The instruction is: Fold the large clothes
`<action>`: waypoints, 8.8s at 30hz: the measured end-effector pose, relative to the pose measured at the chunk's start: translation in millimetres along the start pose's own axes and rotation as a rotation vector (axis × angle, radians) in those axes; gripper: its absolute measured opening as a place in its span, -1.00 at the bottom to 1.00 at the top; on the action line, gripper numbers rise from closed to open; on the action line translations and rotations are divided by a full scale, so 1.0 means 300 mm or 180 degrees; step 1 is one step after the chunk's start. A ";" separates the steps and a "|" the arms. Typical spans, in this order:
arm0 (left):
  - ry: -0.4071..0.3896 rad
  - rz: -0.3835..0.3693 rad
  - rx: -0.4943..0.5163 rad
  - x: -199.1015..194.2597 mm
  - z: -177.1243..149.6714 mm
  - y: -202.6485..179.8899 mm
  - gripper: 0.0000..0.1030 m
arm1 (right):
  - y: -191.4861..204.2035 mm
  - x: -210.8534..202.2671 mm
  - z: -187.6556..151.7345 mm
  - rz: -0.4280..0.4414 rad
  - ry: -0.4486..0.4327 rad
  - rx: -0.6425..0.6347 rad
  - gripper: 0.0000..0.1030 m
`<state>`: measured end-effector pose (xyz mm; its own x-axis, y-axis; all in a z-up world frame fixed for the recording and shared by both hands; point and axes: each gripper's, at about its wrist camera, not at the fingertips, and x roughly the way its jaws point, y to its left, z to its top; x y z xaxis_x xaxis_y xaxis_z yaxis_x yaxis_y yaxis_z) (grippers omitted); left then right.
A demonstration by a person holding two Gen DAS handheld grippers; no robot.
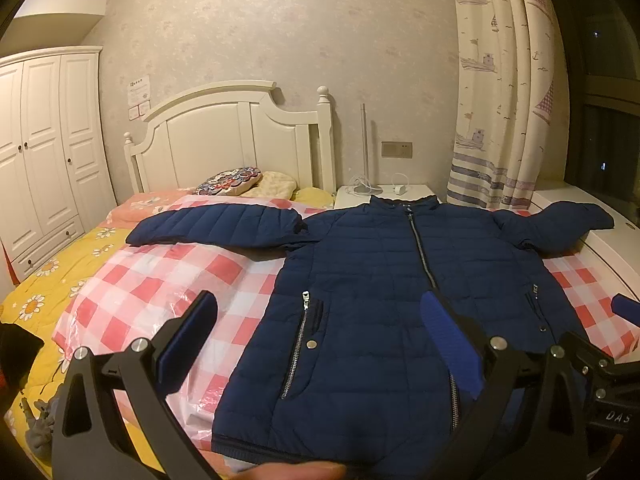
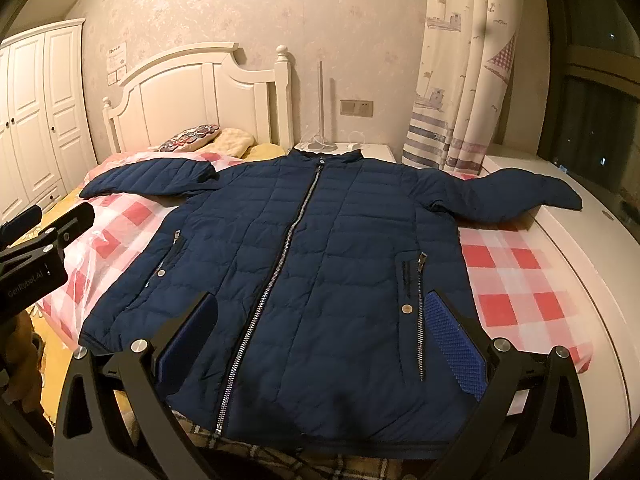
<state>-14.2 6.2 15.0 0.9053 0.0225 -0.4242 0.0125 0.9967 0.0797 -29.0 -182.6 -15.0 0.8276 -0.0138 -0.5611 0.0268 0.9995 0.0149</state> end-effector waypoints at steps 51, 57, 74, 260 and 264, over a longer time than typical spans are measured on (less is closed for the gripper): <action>0.1429 -0.0731 0.0358 0.634 -0.080 -0.110 0.96 | -0.221 0.318 -0.006 0.0177 0.0644 0.0369 0.91; 0.1635 -0.0447 0.0219 0.942 -0.004 -0.083 0.96 | -0.597 0.533 0.069 -0.0183 0.0770 0.1264 0.91; 0.1549 -0.0459 0.0317 1.165 0.002 -0.078 0.96 | -1.175 0.971 0.315 -0.0936 0.0612 0.2071 0.87; 0.0967 -0.0967 -0.1091 1.272 0.207 0.292 0.95 | -0.020 1.115 0.439 0.0045 0.1081 -0.0261 0.88; 0.0754 -0.0672 -0.2247 1.238 0.155 0.694 0.95 | -0.046 1.140 0.366 0.0099 0.1045 -0.0147 0.91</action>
<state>344.4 218.5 -84.0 0.7978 -0.2369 -0.5545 -0.1709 0.7930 -0.5847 315.4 -204.2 -116.1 0.6026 0.0188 -0.7978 -0.0274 0.9996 0.0028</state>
